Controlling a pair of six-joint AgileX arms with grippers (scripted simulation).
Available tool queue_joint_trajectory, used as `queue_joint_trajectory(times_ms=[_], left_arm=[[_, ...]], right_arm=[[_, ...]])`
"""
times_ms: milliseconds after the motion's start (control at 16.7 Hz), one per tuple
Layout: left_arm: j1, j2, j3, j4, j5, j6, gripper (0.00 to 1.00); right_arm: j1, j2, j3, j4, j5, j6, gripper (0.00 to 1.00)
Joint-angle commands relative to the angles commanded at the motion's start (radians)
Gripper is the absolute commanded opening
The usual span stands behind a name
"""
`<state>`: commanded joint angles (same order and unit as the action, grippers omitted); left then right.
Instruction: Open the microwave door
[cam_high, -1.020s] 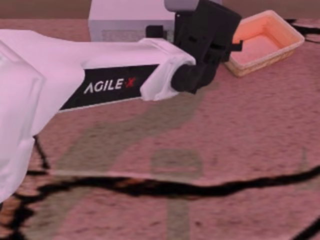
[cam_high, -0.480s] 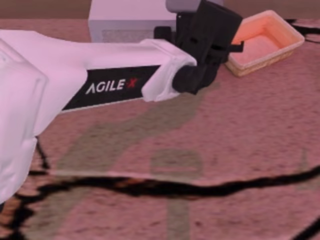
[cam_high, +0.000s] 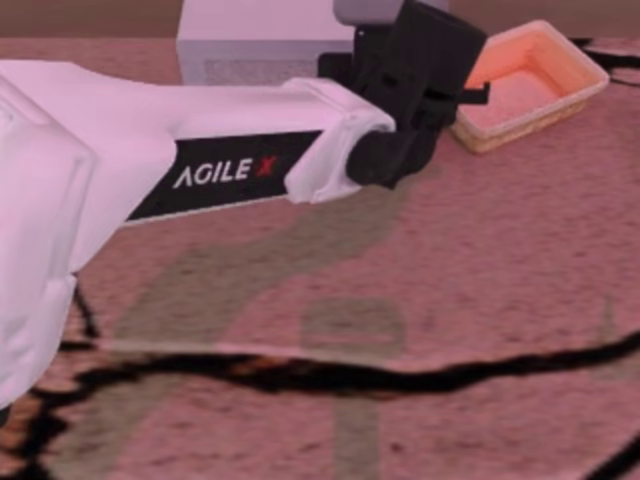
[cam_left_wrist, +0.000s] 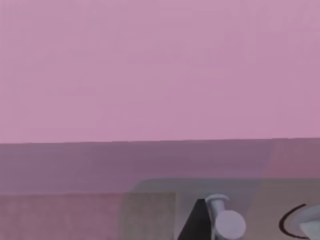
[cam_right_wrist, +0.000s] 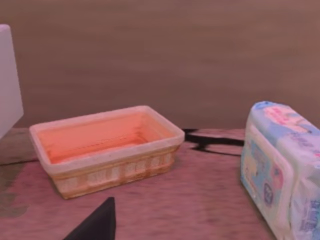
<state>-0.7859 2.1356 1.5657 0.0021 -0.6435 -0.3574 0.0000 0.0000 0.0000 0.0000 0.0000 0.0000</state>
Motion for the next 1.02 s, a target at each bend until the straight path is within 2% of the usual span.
queue_joint_trajectory(times_ms=[180,360,1020], left_arm=[[0.002,0.015,0.031,-0.034,0.010,-0.009,0.00],[0.011,0.062,0.134,-0.162,0.043,-0.041,0.00],[0.084,0.234,0.695,-0.982,0.269,-0.227,0.00]], right_arm=[[0.000,0.000,0.000,0.000,0.000,0.000,1.00],[0.000,0.000,0.000,0.000,0.000,0.000,1.00],[0.000,0.000,0.000,0.000,0.000,0.000,1.00]])
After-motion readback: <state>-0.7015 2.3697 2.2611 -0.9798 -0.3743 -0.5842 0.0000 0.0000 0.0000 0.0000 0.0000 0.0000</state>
